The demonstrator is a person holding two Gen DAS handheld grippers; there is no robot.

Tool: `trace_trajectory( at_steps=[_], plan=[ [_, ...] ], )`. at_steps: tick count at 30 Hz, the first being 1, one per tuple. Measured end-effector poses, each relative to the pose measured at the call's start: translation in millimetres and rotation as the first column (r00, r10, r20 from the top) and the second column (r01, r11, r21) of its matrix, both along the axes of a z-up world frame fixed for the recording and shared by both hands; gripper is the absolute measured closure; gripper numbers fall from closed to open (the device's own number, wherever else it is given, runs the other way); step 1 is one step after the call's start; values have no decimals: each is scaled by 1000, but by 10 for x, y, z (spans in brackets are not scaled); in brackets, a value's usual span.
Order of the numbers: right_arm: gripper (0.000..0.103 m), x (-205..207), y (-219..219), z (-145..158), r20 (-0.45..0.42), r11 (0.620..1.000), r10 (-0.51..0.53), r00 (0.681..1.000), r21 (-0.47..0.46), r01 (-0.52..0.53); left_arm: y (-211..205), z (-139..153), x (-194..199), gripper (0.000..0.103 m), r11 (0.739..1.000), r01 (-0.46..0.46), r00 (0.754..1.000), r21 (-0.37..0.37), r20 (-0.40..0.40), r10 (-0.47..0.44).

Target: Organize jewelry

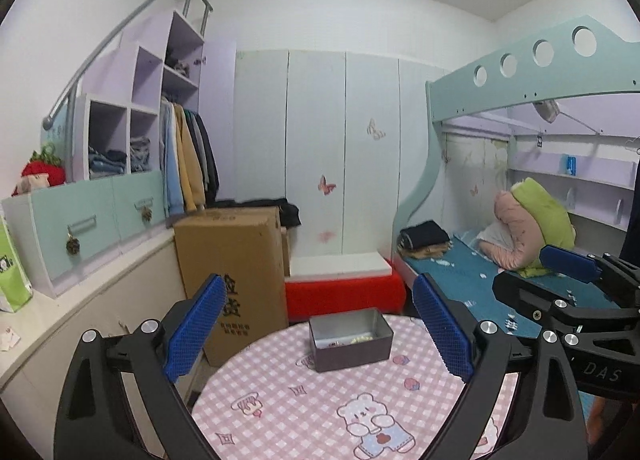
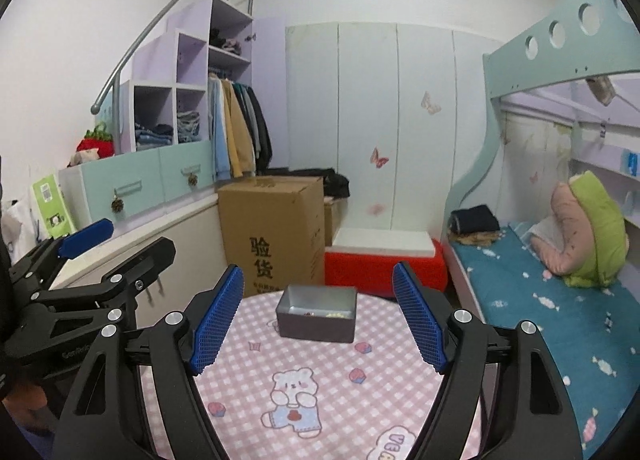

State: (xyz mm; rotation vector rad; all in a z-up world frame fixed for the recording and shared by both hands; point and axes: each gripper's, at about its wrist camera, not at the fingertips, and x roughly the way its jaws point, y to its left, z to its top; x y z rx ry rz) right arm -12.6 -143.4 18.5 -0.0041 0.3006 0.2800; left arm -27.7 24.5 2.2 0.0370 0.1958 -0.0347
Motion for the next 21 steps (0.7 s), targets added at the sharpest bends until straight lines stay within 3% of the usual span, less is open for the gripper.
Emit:
trace_trajectory(
  at_steps=[6,21],
  plan=[
    [23,-90,-36,42,34,1000,-23,999,6,23,-10,39,-67,11,1000,-2,1000,-6,28,3],
    [21,-86,-102,49,41,999,-39,998,25,38,-42,43,-38,7,1000,-12,998,-4,55,12]
  ],
)
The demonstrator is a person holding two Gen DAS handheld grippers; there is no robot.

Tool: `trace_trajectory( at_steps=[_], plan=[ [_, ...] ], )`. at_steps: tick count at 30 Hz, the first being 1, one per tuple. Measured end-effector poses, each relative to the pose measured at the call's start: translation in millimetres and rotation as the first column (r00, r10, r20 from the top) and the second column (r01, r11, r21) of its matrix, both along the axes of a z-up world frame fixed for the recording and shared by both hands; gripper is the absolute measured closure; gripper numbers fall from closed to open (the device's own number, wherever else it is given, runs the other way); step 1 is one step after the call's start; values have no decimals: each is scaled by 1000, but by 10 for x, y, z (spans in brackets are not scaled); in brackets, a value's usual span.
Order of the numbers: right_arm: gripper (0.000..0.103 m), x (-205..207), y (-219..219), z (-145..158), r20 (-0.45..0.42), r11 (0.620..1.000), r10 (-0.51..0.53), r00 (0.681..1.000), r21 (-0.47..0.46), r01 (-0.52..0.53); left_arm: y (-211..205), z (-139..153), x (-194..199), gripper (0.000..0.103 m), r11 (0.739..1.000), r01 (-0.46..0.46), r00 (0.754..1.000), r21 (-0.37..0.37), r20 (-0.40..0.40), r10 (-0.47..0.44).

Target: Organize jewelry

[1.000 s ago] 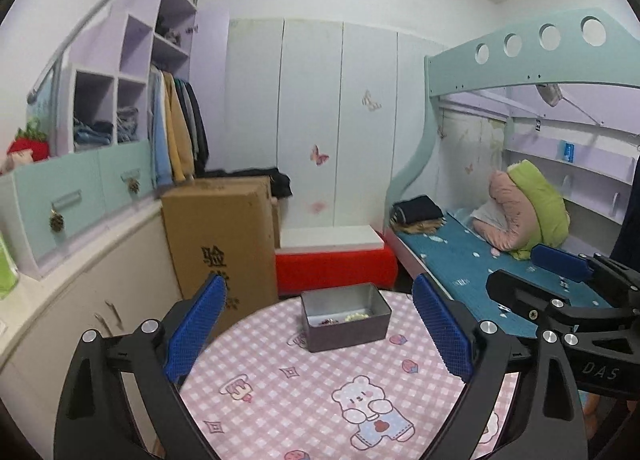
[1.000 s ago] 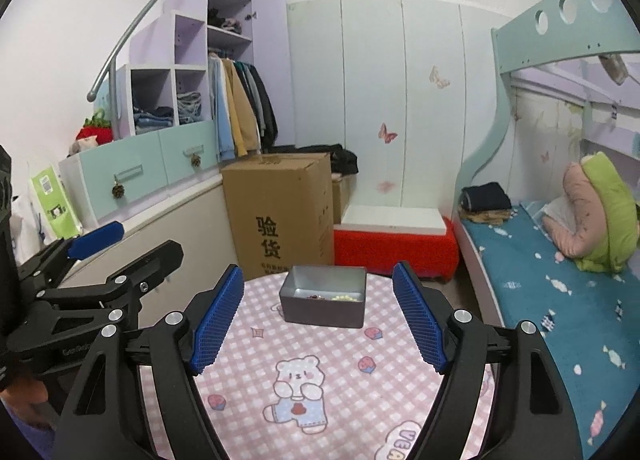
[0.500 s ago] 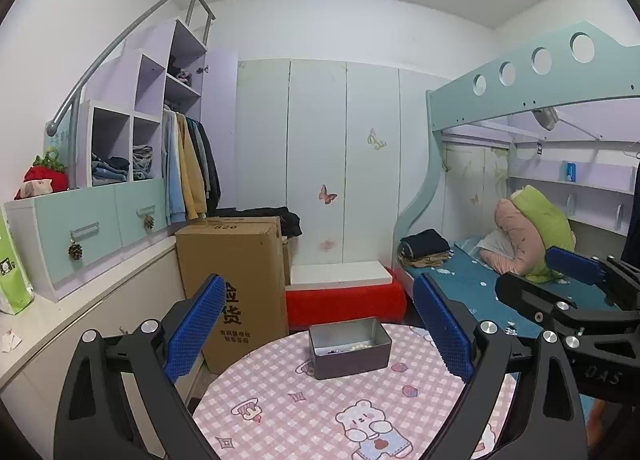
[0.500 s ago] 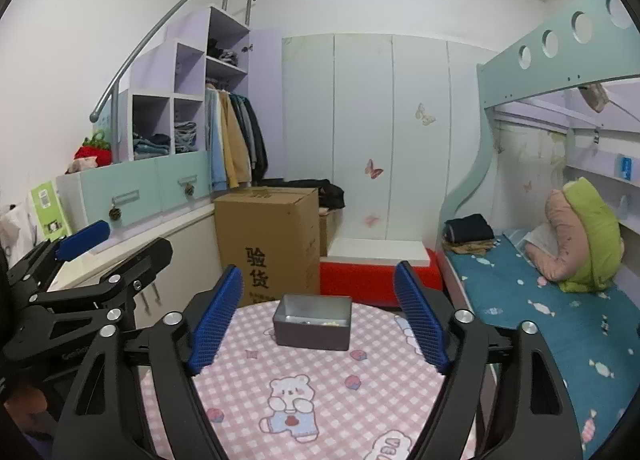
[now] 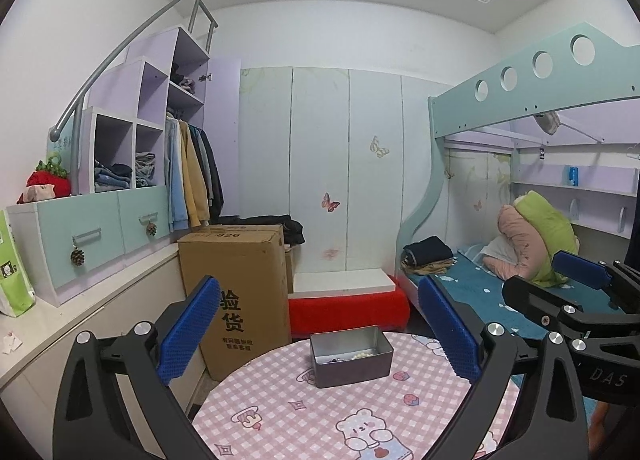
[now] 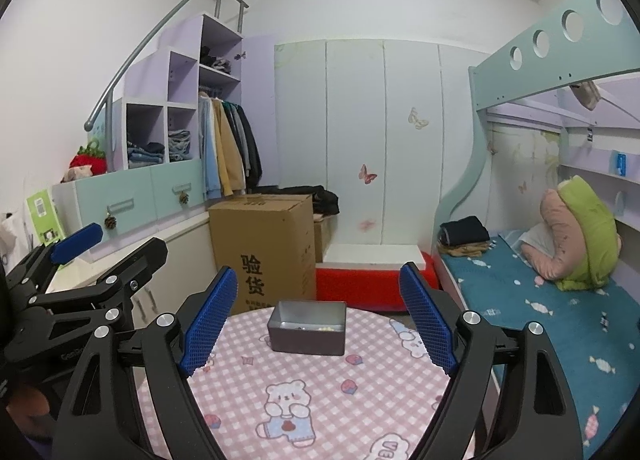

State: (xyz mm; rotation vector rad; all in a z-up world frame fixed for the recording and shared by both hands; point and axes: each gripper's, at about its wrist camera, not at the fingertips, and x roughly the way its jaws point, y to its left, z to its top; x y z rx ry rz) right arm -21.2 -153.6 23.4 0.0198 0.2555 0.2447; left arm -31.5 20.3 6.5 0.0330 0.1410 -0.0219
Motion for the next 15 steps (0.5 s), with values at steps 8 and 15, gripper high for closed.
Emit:
trace_trajectory(
  at_steps=[8,15],
  plan=[
    [19,11,-11,-6,0,1000,-1,1000,5,1,-24,-10,28,7,1000,-4,1000,10,-1,4],
    [19,26,0,-27,-5,1000,-1,1000,7,1,-22,-16,36,7,1000,1,1000,4,-7,-1]
  ],
)
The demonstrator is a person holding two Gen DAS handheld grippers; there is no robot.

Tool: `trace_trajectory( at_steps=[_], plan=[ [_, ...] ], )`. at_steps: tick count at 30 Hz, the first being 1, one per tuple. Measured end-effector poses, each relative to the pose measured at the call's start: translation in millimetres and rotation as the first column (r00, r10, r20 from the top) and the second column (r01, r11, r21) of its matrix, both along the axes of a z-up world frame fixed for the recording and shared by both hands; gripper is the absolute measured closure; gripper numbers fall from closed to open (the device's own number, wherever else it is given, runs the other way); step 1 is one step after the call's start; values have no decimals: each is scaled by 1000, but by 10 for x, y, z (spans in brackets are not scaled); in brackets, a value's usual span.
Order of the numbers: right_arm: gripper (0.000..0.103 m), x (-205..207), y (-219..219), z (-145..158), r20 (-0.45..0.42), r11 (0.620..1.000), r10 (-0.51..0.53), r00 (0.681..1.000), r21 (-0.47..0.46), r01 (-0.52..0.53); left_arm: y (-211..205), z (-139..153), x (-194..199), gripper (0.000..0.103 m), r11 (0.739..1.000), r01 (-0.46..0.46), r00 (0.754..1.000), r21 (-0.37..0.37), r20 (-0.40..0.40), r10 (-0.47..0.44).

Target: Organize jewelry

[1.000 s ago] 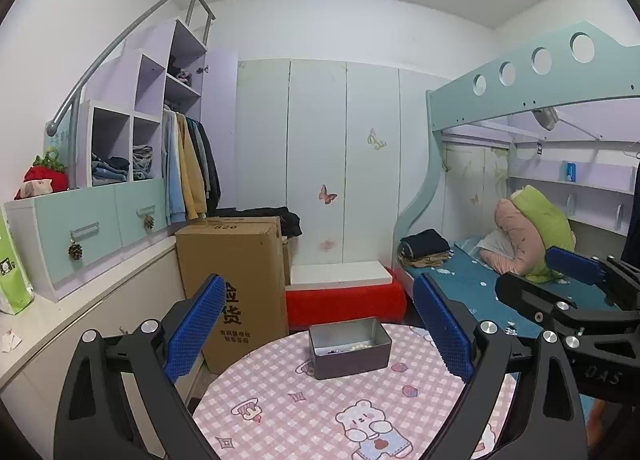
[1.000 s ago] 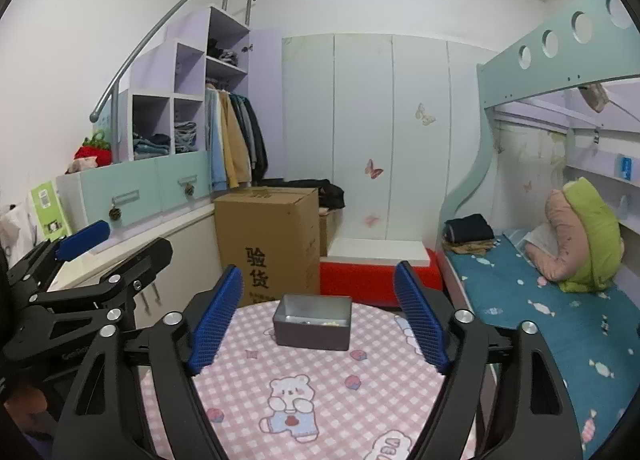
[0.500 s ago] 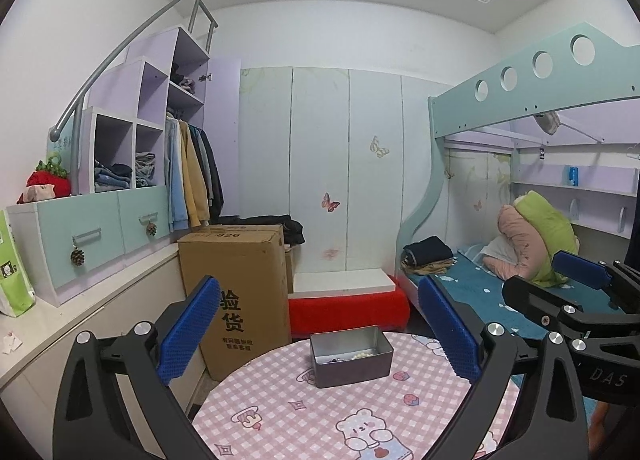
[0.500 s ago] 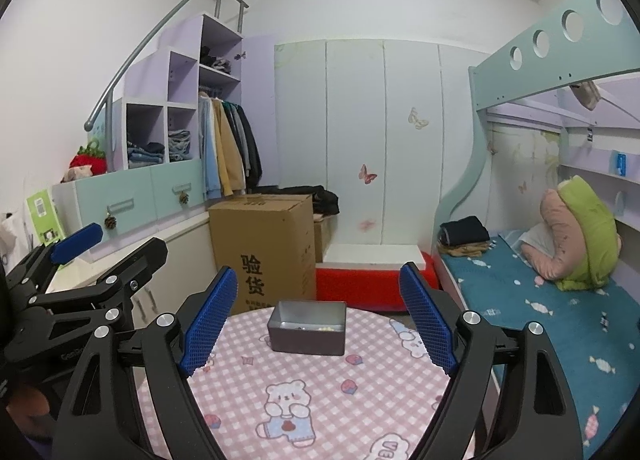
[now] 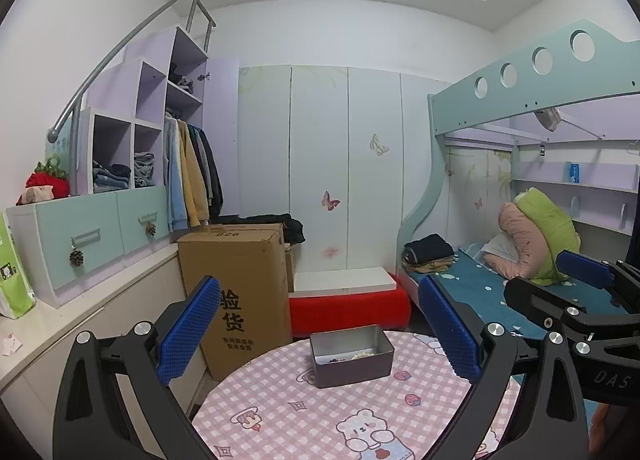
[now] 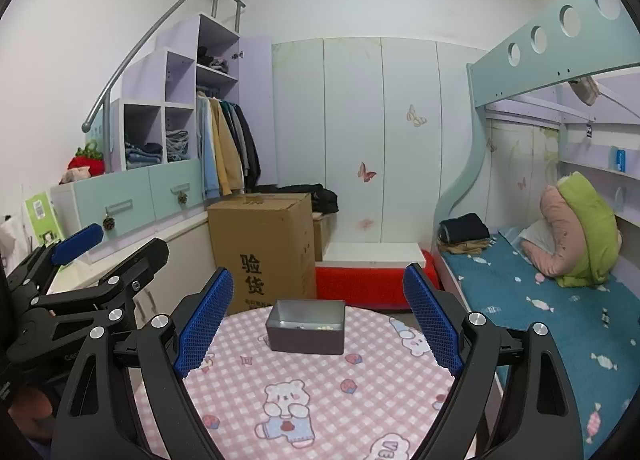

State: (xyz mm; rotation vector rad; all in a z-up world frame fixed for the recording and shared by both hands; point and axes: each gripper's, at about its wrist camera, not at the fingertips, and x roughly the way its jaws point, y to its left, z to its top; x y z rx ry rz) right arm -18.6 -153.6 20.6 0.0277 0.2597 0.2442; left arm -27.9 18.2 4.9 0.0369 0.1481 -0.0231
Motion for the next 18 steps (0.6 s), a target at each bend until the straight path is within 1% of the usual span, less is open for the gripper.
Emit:
trace_trajectory(
  at_steps=[18],
  plan=[
    [19,34,0,-60,-9,1000,1,1000,2,-1,5,-27,49,7,1000,3,1000,0,-7,-3]
  ],
)
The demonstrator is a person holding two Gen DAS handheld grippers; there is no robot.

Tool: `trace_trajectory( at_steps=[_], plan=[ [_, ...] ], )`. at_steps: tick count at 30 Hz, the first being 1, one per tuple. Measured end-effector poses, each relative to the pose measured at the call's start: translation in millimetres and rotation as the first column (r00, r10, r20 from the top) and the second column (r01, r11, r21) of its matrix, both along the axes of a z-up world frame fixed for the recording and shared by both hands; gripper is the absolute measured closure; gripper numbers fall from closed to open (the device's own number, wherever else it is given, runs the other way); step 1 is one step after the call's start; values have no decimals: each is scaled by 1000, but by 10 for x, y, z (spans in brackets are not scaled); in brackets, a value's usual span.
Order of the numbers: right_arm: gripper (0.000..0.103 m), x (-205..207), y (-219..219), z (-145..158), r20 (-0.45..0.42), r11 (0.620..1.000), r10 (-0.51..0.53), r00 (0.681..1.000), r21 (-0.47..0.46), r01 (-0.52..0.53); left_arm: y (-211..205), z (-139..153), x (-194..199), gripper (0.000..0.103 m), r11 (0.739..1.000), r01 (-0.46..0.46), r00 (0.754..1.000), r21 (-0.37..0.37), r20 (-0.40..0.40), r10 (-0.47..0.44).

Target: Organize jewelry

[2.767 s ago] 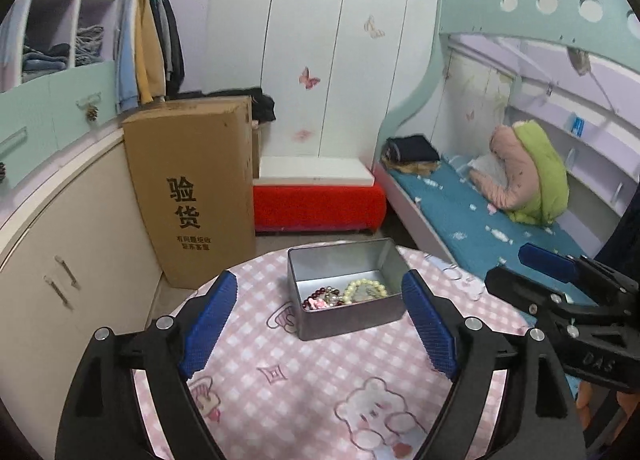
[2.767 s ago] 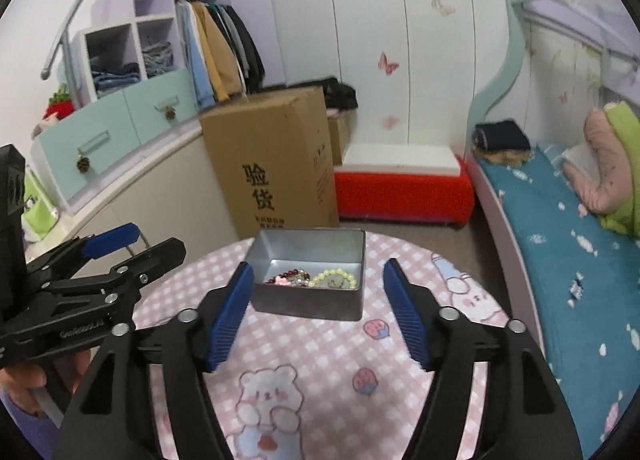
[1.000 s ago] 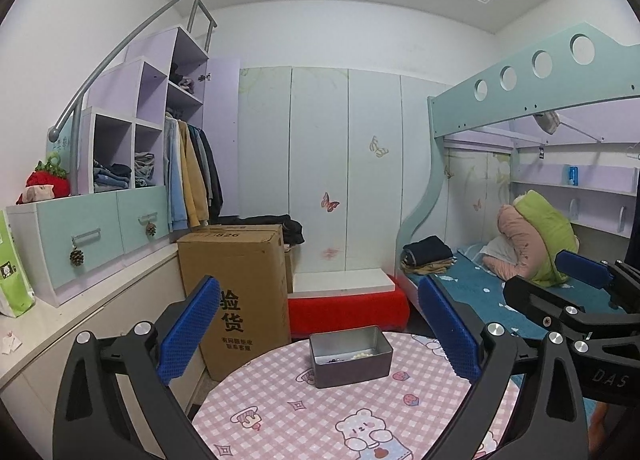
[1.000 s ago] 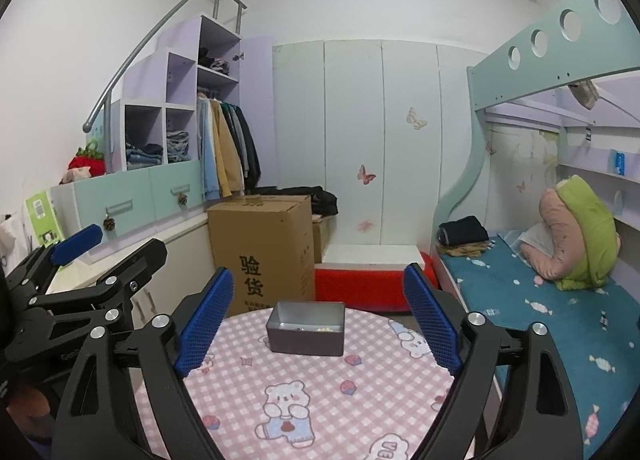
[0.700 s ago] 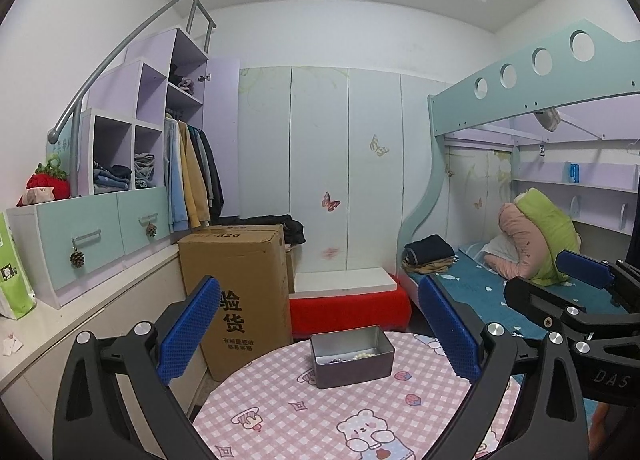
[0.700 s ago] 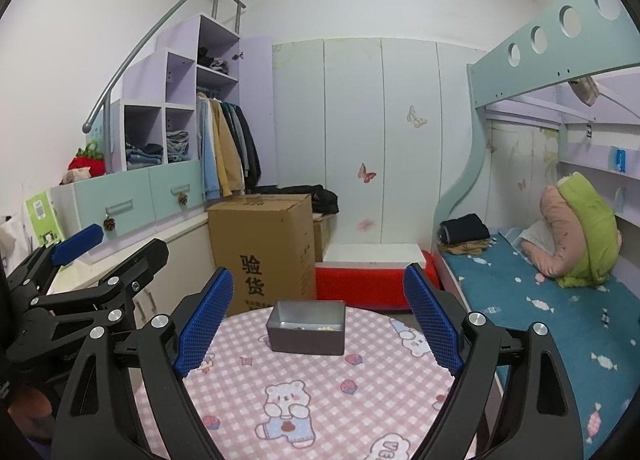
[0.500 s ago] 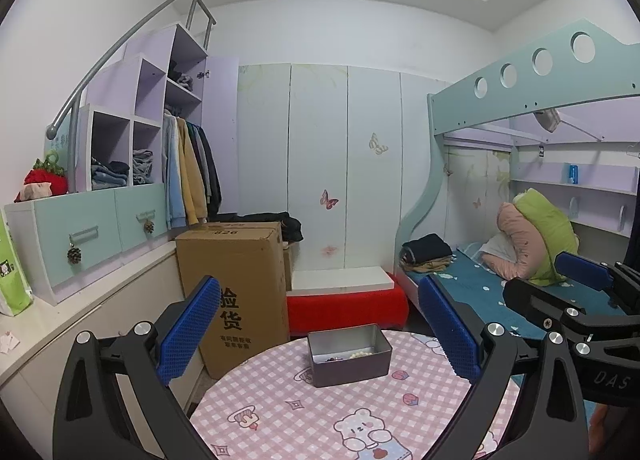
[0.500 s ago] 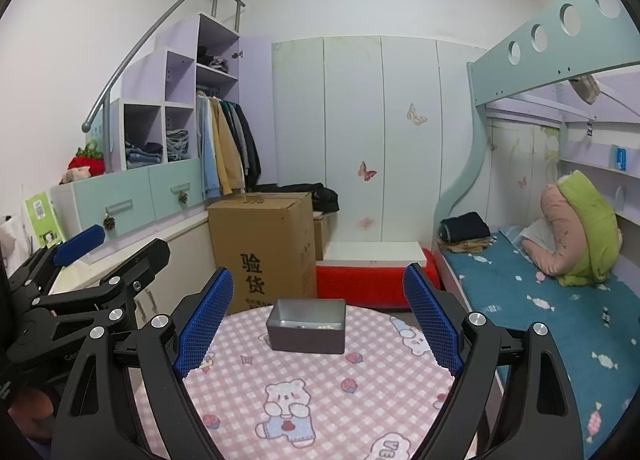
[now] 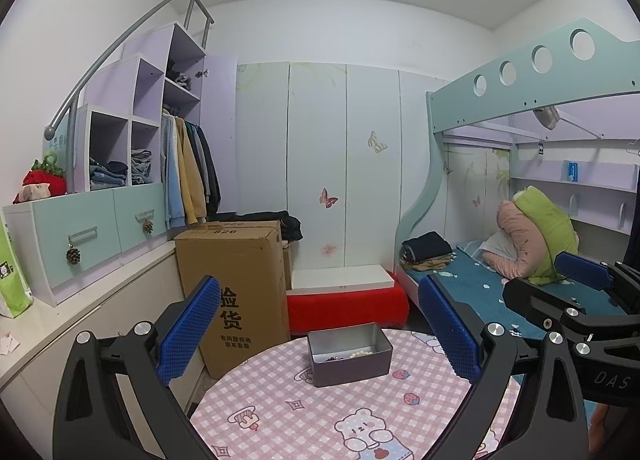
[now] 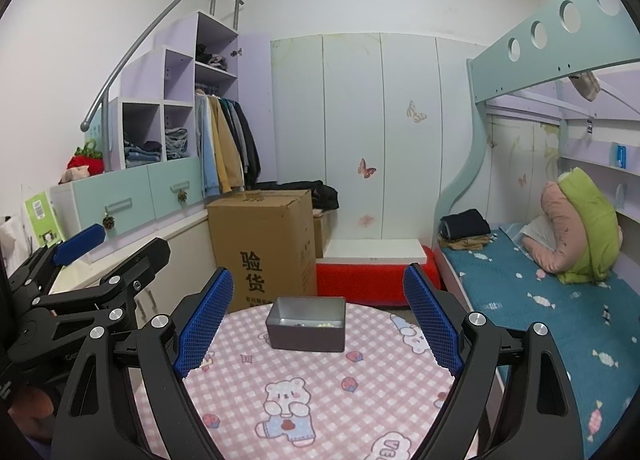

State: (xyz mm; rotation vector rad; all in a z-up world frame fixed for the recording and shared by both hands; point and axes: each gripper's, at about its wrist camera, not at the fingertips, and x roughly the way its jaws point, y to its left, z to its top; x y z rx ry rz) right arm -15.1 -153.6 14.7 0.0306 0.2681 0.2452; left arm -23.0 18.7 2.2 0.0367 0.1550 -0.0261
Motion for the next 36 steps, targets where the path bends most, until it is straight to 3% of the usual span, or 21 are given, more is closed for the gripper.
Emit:
trace_trajectory(
  at_steps=[36],
  plan=[
    [19,25,13,-52,-7,1000,-1,1000,0,1,-11,-3,38,7,1000,2,1000,4,-3,-2]
  ],
)
